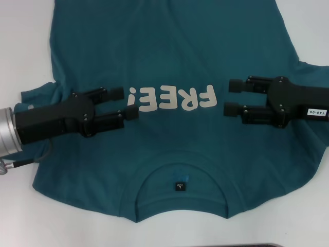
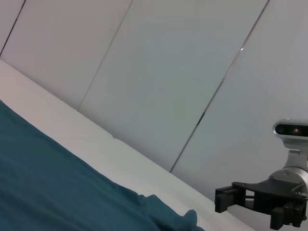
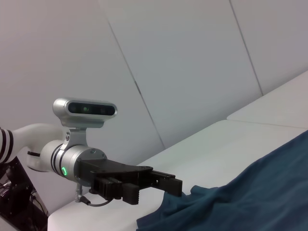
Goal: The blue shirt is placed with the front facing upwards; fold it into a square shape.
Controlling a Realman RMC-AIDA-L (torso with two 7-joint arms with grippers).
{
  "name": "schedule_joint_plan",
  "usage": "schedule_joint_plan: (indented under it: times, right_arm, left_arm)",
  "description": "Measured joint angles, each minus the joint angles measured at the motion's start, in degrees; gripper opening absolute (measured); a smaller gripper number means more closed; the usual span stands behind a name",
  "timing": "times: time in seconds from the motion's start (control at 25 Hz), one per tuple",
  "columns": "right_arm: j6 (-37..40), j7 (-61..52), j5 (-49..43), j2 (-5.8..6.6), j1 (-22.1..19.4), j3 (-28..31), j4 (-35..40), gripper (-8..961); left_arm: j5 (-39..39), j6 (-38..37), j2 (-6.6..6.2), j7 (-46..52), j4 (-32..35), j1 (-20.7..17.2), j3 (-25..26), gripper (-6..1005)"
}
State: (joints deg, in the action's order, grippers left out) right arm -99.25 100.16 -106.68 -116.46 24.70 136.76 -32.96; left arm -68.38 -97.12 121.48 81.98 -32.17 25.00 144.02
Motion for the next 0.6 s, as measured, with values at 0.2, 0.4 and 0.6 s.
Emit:
schedule_joint_plan:
  times: [0.2, 0.4, 0.6]
  right_arm:
    - [-0.01, -0.02, 0.0, -0.06, 0.0, 0.0, 0.0, 777]
    - [0.01, -0.05, 0.0, -0.06, 0.0, 0.06, -0.01, 777]
    - [0.19, -0.06, -0.02, -0.06, 0.08, 0.08, 0.0, 777]
  left_arm:
    - [-0.22, -0.14, -0.03, 0.02, 0.0, 0.04, 0.02, 796]
    - [-0.26, -0.11, -0.03, 0.02, 0.0, 0.11, 0.06, 796]
    - [-0.29, 0.01, -0.17, 0.56, 0.0, 0.31, 0.24, 795]
